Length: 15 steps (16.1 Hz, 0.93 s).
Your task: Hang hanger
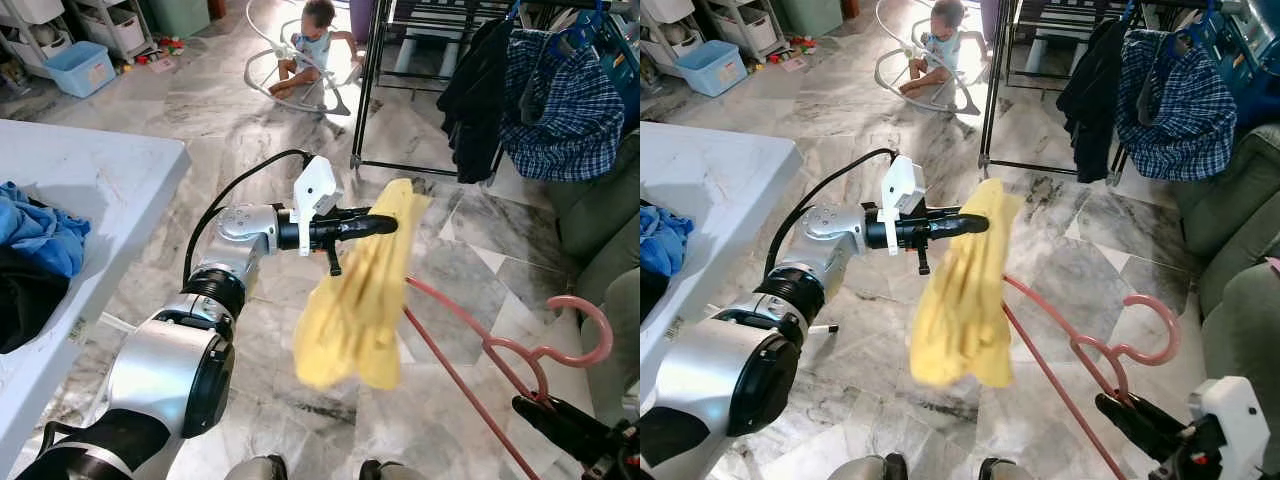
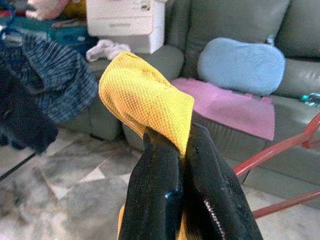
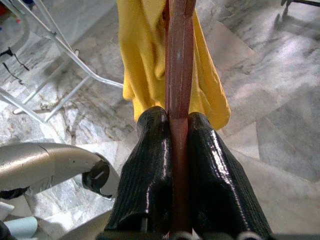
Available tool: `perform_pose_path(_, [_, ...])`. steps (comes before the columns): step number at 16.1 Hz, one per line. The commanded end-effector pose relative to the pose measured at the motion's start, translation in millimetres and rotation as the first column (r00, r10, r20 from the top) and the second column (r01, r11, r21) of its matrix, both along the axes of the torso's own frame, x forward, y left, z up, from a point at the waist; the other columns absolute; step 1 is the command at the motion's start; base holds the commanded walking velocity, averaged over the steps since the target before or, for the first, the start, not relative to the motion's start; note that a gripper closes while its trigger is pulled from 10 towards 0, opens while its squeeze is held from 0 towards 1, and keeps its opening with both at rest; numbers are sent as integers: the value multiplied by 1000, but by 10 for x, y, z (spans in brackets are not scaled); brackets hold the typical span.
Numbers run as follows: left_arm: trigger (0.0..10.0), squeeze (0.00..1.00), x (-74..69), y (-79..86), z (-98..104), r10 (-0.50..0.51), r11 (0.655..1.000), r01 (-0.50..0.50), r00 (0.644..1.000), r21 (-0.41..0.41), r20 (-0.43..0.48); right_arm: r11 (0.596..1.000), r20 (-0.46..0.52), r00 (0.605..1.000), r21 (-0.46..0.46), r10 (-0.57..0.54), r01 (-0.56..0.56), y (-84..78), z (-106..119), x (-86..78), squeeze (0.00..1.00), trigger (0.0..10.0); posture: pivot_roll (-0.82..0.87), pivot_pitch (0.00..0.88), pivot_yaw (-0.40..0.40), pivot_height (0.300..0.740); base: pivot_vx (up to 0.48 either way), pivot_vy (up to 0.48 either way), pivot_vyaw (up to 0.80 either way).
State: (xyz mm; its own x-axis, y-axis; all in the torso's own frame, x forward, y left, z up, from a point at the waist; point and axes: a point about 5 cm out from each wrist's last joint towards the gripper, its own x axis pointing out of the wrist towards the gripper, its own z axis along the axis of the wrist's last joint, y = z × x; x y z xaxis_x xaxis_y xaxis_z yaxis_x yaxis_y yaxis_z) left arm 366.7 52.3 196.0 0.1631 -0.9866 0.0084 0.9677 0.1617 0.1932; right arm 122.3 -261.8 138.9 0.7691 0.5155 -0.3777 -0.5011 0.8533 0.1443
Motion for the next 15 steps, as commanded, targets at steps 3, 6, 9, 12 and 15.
perform_pose_path(3, [10000, 0, 23, -83, 218, -12, 999, 15, 997, -46, 71, 999, -5, 999, 19, 44, -44, 84, -12, 14, 0, 10000, -93, 147, 4, 740, 0, 0, 0])
perform_pose_path(6, [10000, 0, 35, -96, 249, 16, 998, -10, 996, -69, 84, 996, -29, 997, 48, 75, -74, 151, -41, -46, 0, 10000, -94, 151, 4, 740, 0, 0, 0])
perform_pose_path(9, [10000, 0, 20, -110, 229, -7, 998, 11, 997, -56, 79, 990, -68, 990, 80, 120, -114, 253, -87, -154, 0, 10000, -99, 156, 6, 740, 0, 0, 0])
perform_pose_path(12, [10000, 0, 5, -135, 268, -44, 997, 49, 995, -62, 86, 995, -67, 995, 66, 78, -73, 210, -132, -131, 0, 10000, -101, 158, 9, 740, 0, 0, 0])
perform_pose_path(15, [10000, 0, 18, -87, 387, -62, 993, 73, 993, -98, 103, 998, -58, 998, 59, 20, -17, 172, -201, -93, 0, 10000, -99, 162, 15, 740, 0, 0, 0])
